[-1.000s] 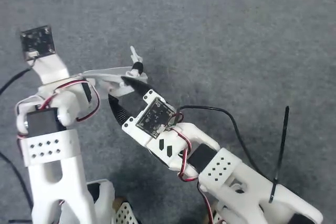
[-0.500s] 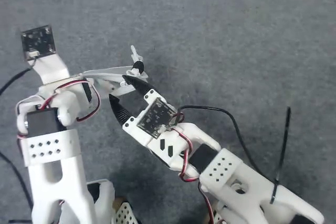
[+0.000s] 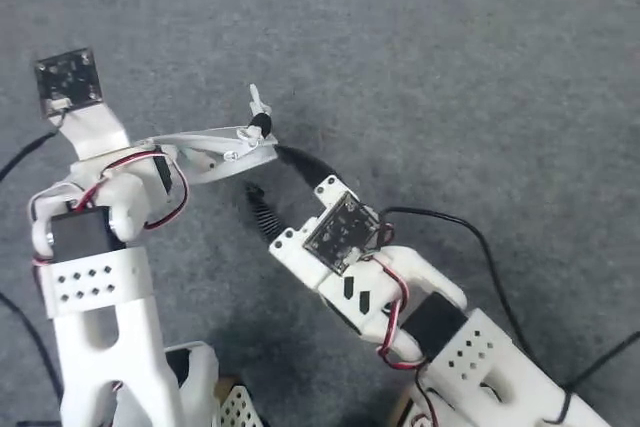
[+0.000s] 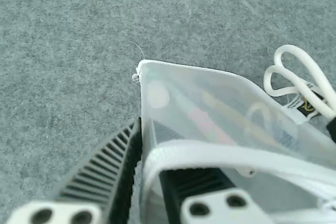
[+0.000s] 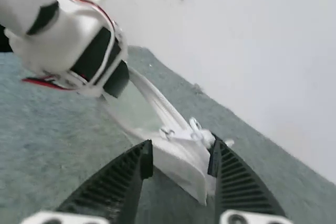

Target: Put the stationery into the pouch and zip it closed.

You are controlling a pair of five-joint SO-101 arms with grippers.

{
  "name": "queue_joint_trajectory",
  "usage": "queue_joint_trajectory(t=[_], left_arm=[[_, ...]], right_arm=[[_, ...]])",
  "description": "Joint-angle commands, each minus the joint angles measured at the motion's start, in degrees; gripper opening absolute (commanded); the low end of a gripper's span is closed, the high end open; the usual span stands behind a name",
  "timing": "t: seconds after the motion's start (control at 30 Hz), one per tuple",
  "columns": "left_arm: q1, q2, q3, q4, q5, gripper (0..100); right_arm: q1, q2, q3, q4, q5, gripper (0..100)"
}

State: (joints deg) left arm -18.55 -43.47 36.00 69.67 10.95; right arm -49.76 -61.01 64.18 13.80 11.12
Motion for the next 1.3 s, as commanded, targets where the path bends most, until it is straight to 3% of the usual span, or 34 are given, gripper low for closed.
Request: queue_joint_trajectory(t=[0.0,0.17,0.4,0.63,0.7,0.8,0.93,1.27], left_arm=[[0.9,0.0,-0.6,-1.8,-0.5,1],[5.5,-0.1,-0.3,-1.3,-2.5,1],[5.9,-0.1,-0.4,-1.4,-2.9,1],[5.7,-0.1,-0.2,-1.3,-3.0,1],[6.1,-0.1,-0.1,-0.8,-3.0,1],[6.1,-0.1,-0.2,-0.4,-3.1,1],[6.1,-0.1,-0.2,-0.6,-3.1,1],[6.1,-0.1,1.0,-1.0,-3.1,1]], right_arm=[[2.8,-3.5,-0.6,6.2,0.4,16.9],[7.6,-6.3,-0.3,8.7,0.3,16.9],[14.3,-5.6,2.1,8.1,0.7,17.0],[15.1,0.3,2.1,1.7,0.1,17.0],[14.9,0.4,1.3,0.1,-3.7,17.0],[13.7,0.0,-3.9,2.6,-11.3,17.0],[10.9,2.6,-14.2,7.6,-15.7,16.6],[7.2,25.0,-37.2,15.8,-17.6,15.1]])
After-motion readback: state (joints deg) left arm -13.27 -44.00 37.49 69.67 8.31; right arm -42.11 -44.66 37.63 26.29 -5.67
